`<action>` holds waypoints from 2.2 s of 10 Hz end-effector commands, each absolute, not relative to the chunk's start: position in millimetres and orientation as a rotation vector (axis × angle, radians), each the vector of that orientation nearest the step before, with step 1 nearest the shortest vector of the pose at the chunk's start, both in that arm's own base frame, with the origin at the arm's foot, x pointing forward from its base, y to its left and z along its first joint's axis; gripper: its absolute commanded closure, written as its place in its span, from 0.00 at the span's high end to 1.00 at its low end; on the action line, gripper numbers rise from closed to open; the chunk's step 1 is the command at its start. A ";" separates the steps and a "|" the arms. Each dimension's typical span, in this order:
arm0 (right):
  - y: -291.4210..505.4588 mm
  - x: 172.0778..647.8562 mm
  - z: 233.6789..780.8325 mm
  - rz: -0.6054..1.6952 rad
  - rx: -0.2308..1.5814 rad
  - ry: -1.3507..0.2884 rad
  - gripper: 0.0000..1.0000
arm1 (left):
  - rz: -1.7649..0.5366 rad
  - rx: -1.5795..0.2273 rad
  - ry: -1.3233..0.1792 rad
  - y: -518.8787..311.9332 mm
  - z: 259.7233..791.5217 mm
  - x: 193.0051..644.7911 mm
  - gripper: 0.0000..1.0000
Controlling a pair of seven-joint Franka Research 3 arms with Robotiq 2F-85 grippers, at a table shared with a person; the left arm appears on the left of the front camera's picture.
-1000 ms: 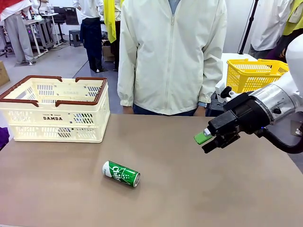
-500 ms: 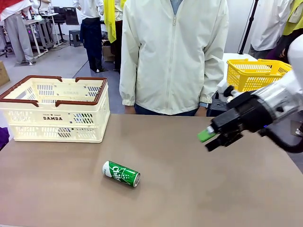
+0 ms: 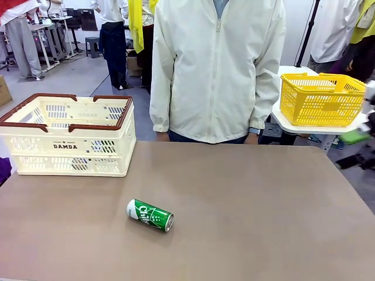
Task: Place the drinks into the Shopping basket.
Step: Pick up one drink and place it into the Shopping basket.
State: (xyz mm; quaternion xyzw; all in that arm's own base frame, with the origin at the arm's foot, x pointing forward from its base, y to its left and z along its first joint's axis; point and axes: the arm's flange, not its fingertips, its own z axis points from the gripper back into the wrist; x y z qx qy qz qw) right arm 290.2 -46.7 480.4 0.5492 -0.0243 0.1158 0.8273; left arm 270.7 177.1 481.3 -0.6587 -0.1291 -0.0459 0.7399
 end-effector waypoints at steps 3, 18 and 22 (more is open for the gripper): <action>-113.6 269.5 449.0 0.067 1.322 -0.276 1.00 | -0.101 -1.473 -0.296 175.1 485.0 270.0 1.00; -122.1 269.1 456.1 0.055 1.288 -0.187 1.00 | -1.355 -0.461 -0.420 -221.5 471.7 267.5 1.00; -122.1 269.1 456.1 0.055 1.288 -0.187 1.00 | -1.745 0.006 -0.634 -243.7 422.8 266.0 1.00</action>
